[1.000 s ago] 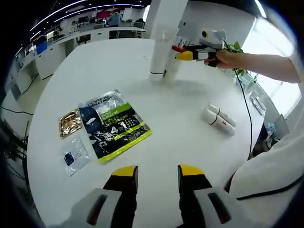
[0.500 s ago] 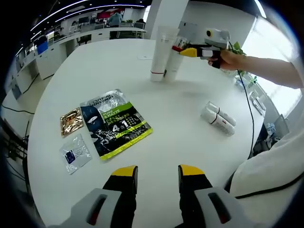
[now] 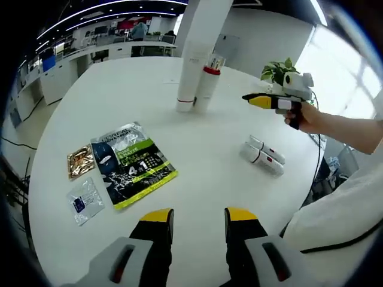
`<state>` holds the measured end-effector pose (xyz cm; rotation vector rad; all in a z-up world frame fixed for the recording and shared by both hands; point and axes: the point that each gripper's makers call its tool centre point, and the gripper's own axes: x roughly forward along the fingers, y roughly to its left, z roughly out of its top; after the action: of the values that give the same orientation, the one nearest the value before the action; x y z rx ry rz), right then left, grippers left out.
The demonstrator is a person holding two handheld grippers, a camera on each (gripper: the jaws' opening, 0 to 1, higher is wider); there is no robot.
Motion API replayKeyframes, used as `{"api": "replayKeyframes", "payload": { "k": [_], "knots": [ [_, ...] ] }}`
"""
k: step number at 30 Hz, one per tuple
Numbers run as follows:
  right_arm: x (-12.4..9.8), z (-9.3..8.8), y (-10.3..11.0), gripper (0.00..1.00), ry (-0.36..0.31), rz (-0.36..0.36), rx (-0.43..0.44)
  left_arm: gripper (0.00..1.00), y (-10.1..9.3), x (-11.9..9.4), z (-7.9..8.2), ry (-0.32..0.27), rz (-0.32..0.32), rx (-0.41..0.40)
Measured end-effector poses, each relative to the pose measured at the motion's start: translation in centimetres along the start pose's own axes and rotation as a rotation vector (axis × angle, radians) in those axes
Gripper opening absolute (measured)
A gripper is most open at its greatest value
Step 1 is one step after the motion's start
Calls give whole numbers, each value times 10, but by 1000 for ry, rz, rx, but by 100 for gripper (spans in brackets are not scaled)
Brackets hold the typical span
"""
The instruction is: Arrange the skincare products in the storage area until every visible bottle or jar stands upright without overlapping.
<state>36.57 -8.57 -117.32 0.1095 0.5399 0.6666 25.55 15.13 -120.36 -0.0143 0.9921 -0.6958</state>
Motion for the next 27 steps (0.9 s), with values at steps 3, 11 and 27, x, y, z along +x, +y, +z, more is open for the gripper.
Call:
{"api": "replayKeyframes", "payload": {
  "k": [3,11,27],
  "knots": [
    [-15,-17,-2,36,13,-75,33,34,-6,1,2,-10,-16,16],
    [-56,-59,12,31,34,-190,109,34,-21,5,2,-26,-57,49],
    [-70,-107,31,24,190,-210,50,34,-41,10,0,-31,-107,97]
  ]
}}
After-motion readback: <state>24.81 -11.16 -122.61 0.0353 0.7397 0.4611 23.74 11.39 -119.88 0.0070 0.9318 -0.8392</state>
